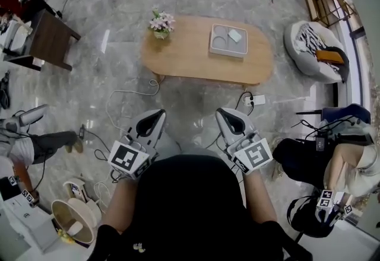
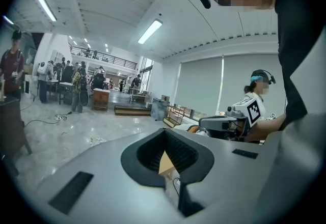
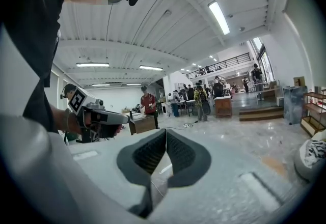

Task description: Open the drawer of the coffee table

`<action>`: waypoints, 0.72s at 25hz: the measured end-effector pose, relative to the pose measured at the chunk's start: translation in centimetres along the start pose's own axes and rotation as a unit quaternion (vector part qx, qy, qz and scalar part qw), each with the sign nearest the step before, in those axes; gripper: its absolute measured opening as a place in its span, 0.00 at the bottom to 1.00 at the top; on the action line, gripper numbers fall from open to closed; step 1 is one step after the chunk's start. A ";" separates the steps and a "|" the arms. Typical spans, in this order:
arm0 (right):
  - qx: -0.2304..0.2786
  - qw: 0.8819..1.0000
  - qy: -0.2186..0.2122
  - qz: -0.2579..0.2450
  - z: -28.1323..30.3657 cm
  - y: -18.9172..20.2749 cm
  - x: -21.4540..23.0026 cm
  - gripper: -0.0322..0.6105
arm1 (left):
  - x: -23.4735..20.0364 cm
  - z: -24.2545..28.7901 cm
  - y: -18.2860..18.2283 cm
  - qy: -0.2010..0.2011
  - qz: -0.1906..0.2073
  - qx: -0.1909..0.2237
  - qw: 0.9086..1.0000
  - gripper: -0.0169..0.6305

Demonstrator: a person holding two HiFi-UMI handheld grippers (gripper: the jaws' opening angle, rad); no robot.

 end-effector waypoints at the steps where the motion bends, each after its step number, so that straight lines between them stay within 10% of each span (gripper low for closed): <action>1: -0.001 1.000 0.001 0.001 0.5 0.2 0.2 0.05 | -0.6 0.0 0.3 0.001 0.002 -0.002 1.000 0.05; 18: -0.028 0.997 0.063 0.031 20.3 1.8 0.8 0.05 | -22.9 0.7 -0.1 0.032 0.001 -0.037 0.999 0.05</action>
Point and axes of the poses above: the fingertips, and each gripper's own axes: z forward along the fingers, x to its right, y out of its underside, the point moved 2 cm from there along -z, backward along the fingers, and after that the axes turned 8 degrees about x, right-handed, at the moved point
